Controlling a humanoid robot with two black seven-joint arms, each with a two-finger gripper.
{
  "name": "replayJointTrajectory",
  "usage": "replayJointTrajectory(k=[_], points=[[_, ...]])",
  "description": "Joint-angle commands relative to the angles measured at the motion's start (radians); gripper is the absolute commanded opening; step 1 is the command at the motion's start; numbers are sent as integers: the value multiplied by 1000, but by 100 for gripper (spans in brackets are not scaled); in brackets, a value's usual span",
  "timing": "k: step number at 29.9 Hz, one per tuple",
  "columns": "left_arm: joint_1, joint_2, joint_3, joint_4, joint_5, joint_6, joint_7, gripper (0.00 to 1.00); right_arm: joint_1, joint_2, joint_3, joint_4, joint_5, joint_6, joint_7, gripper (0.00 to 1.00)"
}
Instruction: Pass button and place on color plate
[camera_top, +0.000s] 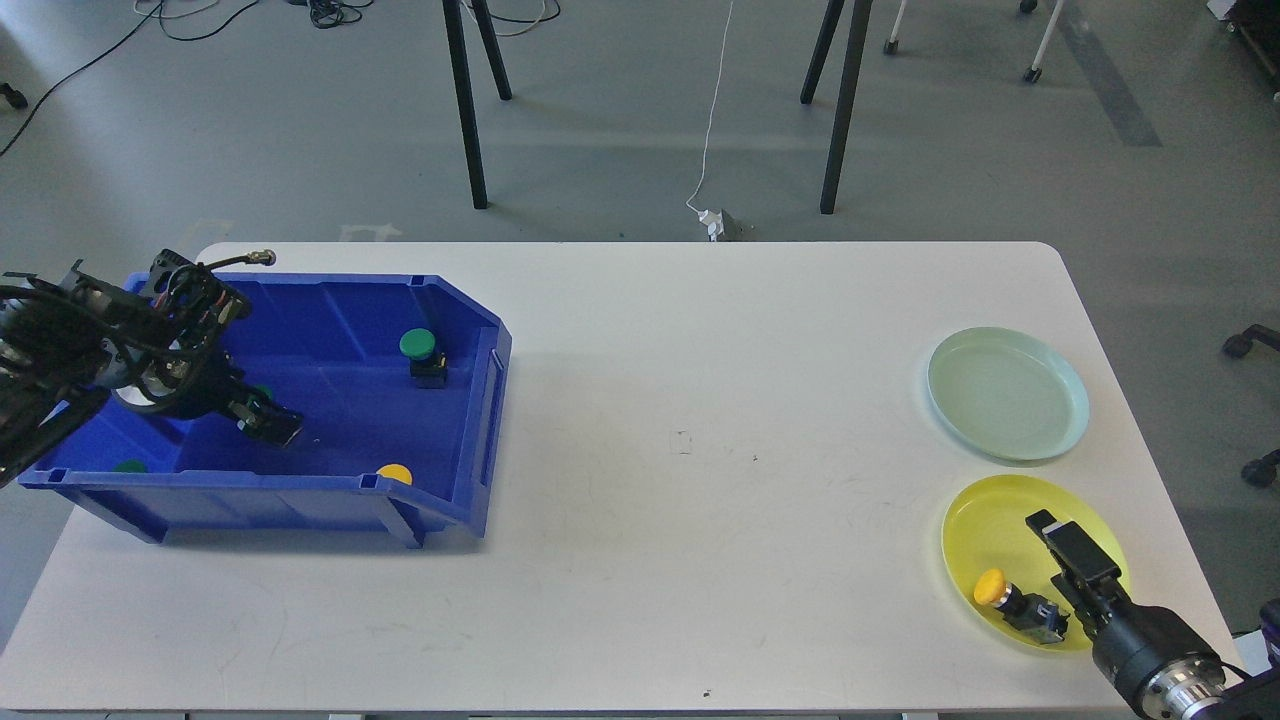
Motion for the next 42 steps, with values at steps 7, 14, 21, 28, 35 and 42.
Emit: replayJointTrajectory(k=[7, 14, 21, 28, 35, 42], points=[[0, -5, 2, 21, 3, 0, 0, 63, -2, 0, 0, 1, 0, 0, 0, 100], [1, -7, 3, 29, 8, 0, 0, 43, -2, 0, 0, -1, 0, 0, 0, 100], [-2, -4, 3, 28, 12, 0, 0, 12, -2, -1, 13, 1, 0, 0, 0, 100], [-71, 5, -8, -23, -72, 0, 0, 11, 1, -21, 130, 7, 1, 0, 0, 100], [-181, 93, -31, -208, -444, 0, 0, 11, 73, -34, 311, 33, 6, 0, 0, 100], [-188, 24, -227, -293, -1127, 0, 0, 13, 362, 66, 318, 27, 8, 0, 0, 100]])
